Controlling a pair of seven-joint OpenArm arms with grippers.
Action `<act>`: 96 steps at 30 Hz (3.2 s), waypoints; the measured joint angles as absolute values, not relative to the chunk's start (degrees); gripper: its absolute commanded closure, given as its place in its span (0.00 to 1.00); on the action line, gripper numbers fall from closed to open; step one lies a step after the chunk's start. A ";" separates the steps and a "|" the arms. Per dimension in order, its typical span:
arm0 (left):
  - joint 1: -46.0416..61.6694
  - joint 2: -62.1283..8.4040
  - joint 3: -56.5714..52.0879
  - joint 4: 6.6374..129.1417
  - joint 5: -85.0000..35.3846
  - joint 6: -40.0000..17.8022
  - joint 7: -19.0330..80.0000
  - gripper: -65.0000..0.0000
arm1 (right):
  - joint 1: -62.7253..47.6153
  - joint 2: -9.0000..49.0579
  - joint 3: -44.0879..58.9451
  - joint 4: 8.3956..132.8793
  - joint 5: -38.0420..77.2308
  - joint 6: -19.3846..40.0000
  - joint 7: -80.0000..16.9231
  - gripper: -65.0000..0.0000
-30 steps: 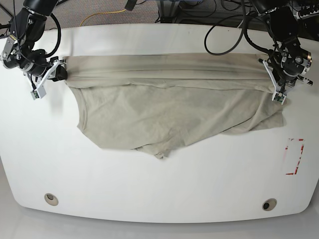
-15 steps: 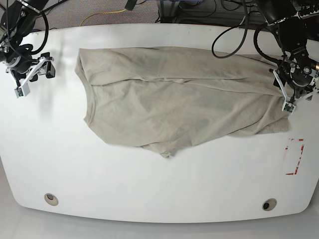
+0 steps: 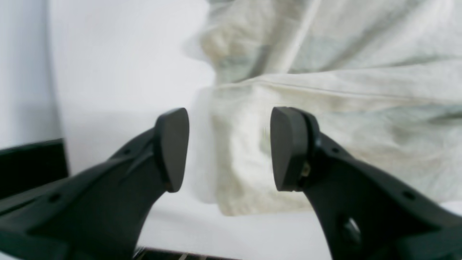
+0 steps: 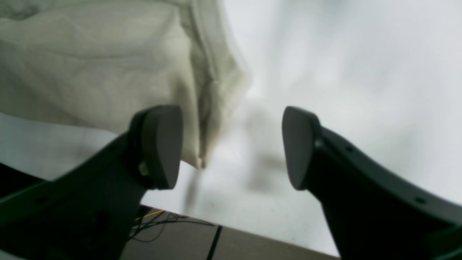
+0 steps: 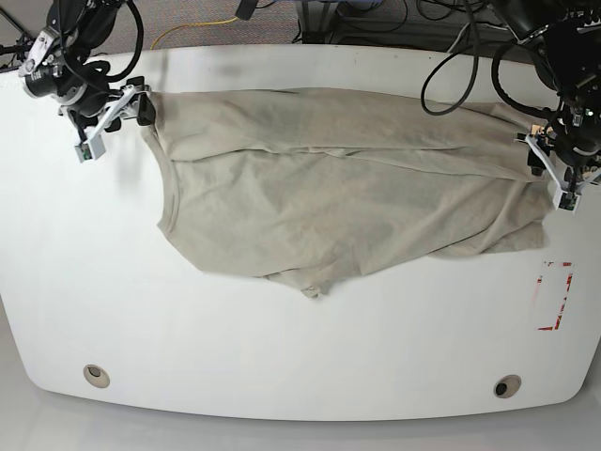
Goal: Fold the T-shirt properly
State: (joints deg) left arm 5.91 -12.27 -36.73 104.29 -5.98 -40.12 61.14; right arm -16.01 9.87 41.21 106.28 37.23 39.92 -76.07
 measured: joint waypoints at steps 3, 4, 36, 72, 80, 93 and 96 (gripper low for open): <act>7.01 -12.80 -36.80 102.39 -6.22 -40.14 60.60 0.49 | -15.99 8.27 40.42 106.10 34.87 39.92 -75.59 0.36; 7.40 -12.78 -36.88 101.58 -5.34 -40.14 60.80 0.49 | -15.92 7.81 39.81 106.00 33.95 39.92 -75.55 0.37; 17.67 -15.14 -38.22 86.11 -7.66 -40.12 37.43 0.81 | -14.39 5.89 37.82 102.24 22.48 39.94 -70.46 0.95; 26.22 -10.26 -39.48 108.51 -9.74 -40.14 53.78 0.51 | -23.07 12.05 42.52 112.12 22.70 40.07 -71.07 0.39; 19.31 -13.19 -44.18 109.78 -17.12 -40.12 61.54 0.51 | -15.05 13.10 43.62 112.01 22.13 40.10 -73.19 0.37; 15.38 -14.59 -45.08 109.73 -17.67 -40.10 63.48 0.51 | 3.46 13.93 34.26 94.39 22.37 40.01 -73.65 0.38; 15.18 -14.59 -46.46 109.71 -17.34 -40.12 63.72 0.51 | 7.40 14.50 33.45 87.57 21.04 39.88 -73.14 0.38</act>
